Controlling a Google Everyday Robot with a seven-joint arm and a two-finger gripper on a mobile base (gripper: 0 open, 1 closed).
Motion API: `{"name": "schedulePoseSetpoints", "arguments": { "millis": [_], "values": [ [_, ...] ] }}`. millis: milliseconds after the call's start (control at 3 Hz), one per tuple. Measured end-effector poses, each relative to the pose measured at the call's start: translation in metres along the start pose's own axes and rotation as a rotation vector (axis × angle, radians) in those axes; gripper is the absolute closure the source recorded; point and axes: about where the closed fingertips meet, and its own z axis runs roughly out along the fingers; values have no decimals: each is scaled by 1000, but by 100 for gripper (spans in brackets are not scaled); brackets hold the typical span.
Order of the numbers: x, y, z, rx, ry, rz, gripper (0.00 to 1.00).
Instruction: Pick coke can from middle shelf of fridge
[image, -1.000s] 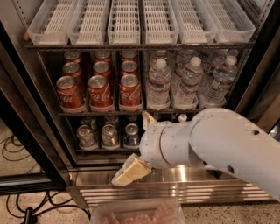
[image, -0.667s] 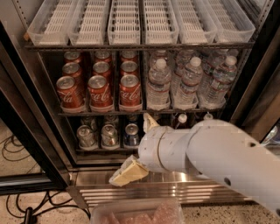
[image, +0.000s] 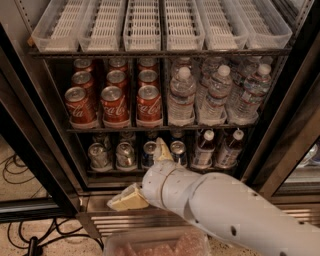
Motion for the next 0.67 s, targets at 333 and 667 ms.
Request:
{"name": "schedulePoseSetpoints", "arguments": {
  "millis": [333,667],
  "values": [
    [-12,5,18,71,-60,20,0],
    [-30,3,27,163,-101,34,0]
  ]
}}
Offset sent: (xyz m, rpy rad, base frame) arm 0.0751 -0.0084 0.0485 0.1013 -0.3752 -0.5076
